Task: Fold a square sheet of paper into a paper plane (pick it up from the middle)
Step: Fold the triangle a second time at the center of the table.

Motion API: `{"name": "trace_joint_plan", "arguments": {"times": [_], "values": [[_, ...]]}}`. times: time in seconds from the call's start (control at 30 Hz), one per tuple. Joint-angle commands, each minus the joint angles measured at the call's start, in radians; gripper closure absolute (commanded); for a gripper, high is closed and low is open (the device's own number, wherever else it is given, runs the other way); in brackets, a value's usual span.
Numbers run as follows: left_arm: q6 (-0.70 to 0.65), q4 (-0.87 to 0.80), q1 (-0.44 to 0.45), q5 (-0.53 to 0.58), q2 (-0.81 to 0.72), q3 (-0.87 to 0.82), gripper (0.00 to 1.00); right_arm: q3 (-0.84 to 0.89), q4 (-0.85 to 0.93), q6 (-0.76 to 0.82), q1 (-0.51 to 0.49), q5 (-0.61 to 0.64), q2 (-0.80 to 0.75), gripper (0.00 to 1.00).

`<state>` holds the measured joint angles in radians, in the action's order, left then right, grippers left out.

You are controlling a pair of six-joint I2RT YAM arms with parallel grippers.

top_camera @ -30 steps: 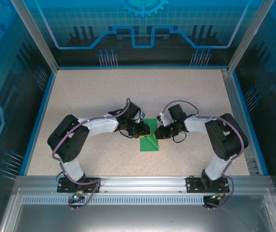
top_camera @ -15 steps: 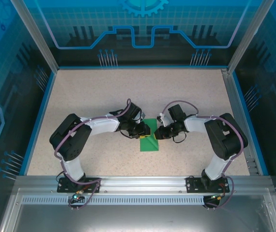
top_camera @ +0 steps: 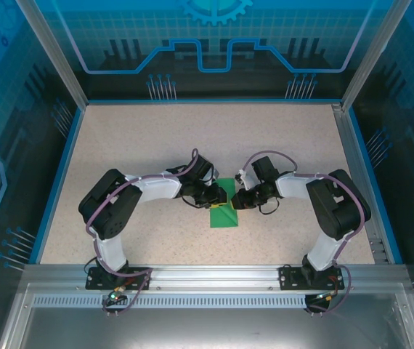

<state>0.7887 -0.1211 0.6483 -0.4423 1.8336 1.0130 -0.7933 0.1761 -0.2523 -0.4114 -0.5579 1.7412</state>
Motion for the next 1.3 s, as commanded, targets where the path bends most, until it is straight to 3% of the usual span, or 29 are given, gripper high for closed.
{"name": "trace_joint_plan", "arguments": {"times": [0.0, 0.87, 1.0, 1.13, 1.27], "values": [[0.023, 0.010, 0.010, -0.024, 0.008, 0.007, 0.73, -0.018, 0.022, 0.015, 0.017, 0.004, 0.021, 0.84], [0.034, 0.056, 0.009, 0.011, 0.069, -0.077, 0.75, -0.024, 0.027, 0.007, 0.017, 0.002, 0.015, 0.83], [0.027, 0.043, 0.009, 0.023, 0.063, -0.080, 0.75, -0.031, 0.041, -0.014, 0.017, -0.022, -0.056, 0.77], [0.024, 0.041, 0.009, 0.026, 0.064, -0.079, 0.75, -0.030, 0.103, -0.028, 0.020, 0.044, -0.163, 0.68], [0.022, 0.041, 0.010, 0.026, 0.062, -0.075, 0.76, 0.015, 0.103, -0.065, 0.017, 0.002, -0.234, 0.71]]}}
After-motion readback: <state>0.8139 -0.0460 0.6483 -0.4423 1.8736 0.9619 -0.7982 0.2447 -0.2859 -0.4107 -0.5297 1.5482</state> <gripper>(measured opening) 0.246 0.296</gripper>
